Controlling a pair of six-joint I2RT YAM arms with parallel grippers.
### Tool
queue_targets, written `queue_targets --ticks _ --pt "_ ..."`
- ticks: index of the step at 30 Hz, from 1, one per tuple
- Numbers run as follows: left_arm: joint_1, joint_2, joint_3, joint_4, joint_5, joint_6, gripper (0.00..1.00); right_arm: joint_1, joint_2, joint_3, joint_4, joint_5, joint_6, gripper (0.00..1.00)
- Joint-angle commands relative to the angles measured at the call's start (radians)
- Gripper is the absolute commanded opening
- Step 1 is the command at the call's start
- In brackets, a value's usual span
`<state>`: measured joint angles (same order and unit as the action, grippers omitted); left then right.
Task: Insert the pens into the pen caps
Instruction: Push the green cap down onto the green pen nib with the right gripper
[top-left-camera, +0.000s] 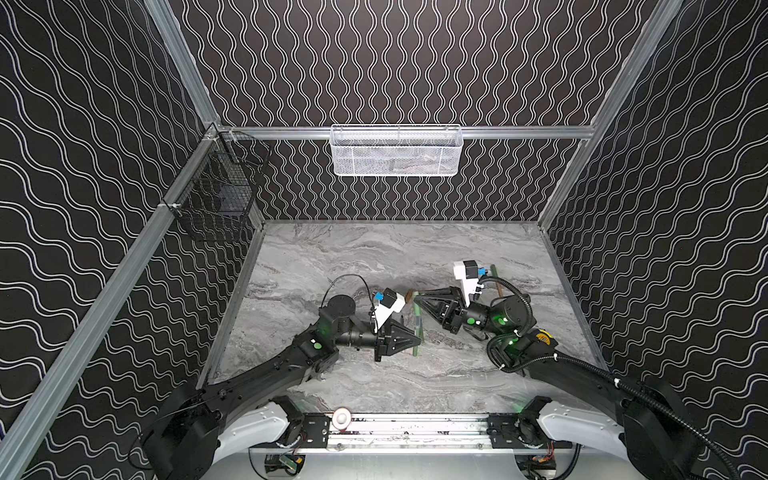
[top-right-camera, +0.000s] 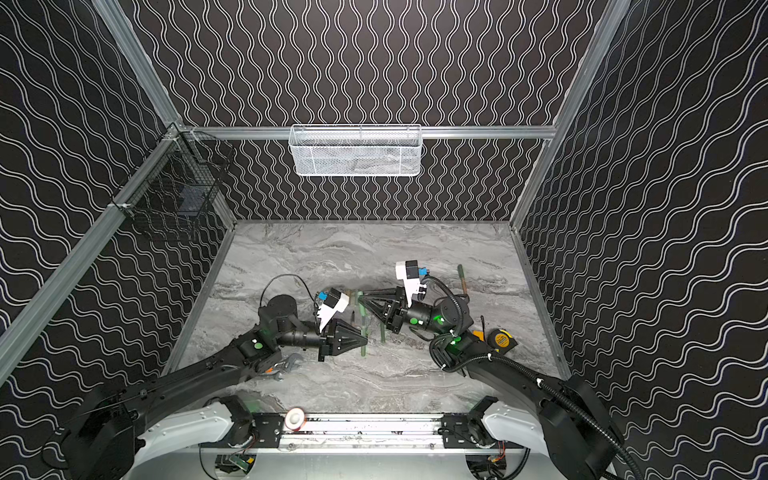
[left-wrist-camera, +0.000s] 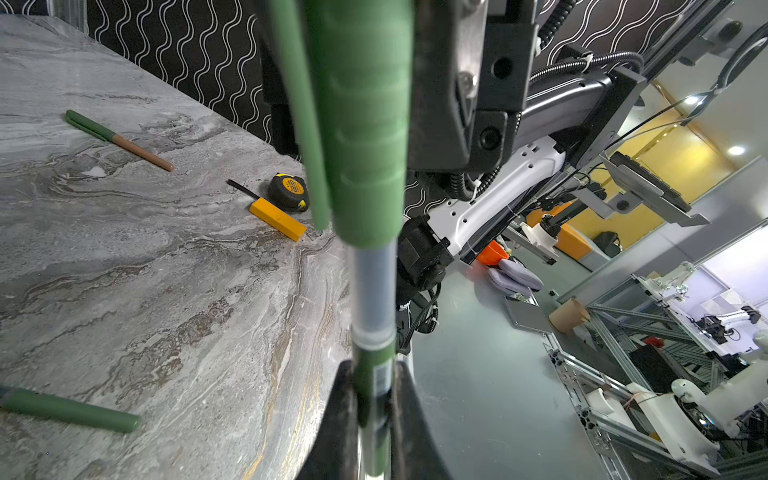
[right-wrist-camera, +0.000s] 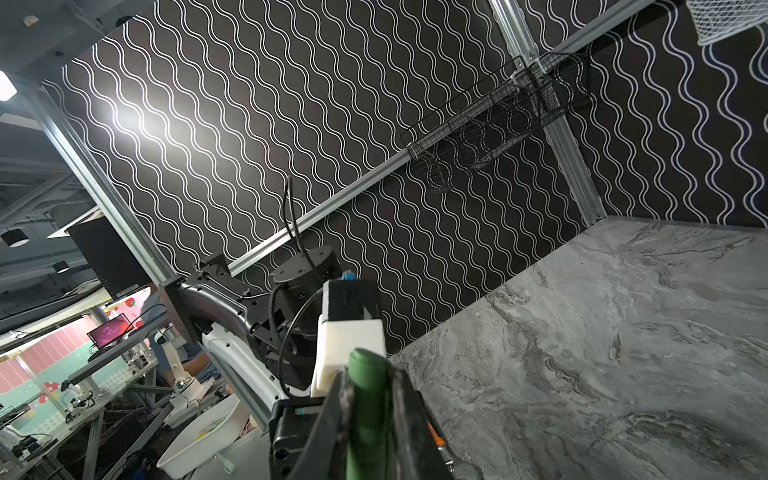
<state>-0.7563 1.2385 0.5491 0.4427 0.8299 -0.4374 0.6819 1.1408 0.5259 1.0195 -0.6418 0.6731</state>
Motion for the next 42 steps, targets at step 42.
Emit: queue_targets --ticks 42 --pt "0.02 -0.054 -0.008 0.036 -0.039 0.051 0.0 0.064 -0.061 0.151 -0.447 0.037 -0.172 0.42"
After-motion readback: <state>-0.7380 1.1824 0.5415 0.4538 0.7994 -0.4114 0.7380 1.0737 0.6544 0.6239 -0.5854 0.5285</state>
